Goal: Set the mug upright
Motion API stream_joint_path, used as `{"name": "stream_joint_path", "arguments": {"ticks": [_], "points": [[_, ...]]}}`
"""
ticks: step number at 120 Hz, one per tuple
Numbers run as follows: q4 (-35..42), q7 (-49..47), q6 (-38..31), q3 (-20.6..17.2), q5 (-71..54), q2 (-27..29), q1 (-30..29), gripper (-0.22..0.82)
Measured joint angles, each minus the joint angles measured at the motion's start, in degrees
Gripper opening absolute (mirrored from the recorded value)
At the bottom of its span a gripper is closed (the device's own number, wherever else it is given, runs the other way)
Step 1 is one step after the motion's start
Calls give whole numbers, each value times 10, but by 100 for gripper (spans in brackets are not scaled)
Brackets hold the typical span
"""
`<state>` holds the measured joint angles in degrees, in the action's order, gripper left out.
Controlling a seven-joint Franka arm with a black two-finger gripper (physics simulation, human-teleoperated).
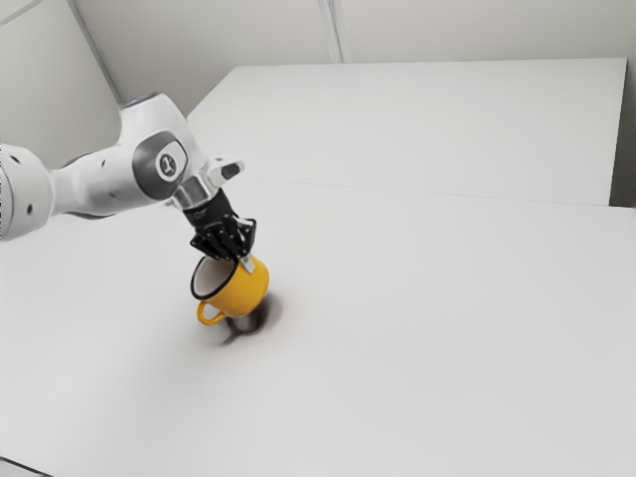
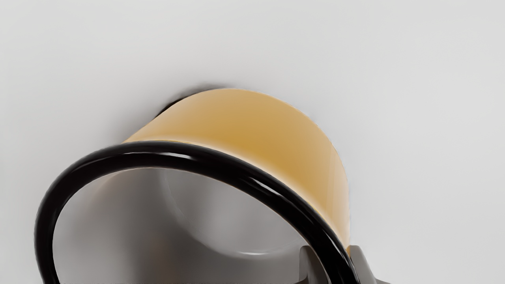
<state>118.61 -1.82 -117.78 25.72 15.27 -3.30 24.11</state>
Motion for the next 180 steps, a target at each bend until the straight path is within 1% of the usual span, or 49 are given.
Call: {"name": "stream_joint_path", "arguments": {"ticks": [23,41,58,79,97,136,154,160,169,180], "points": [[-26,-85,39,0,-76,-32,29,-18],[-52,-136,70,-1,-101,-65,34,-18],[-65,-172,90,-1,-116,-82,37,-18],[-104,-206,112,-1,-125,-121,37,-18],[-117,-227,124,-1,-125,-142,36,-18],[-120,-256,119,-1,-107,-159,35,-18],[-119,-262,116,-1,-97,-158,34,16],[-119,-263,115,-1,-93,-157,34,25],[-119,-265,115,-1,-89,-155,34,36],[-120,-265,115,0,-86,-150,31,44]]}}
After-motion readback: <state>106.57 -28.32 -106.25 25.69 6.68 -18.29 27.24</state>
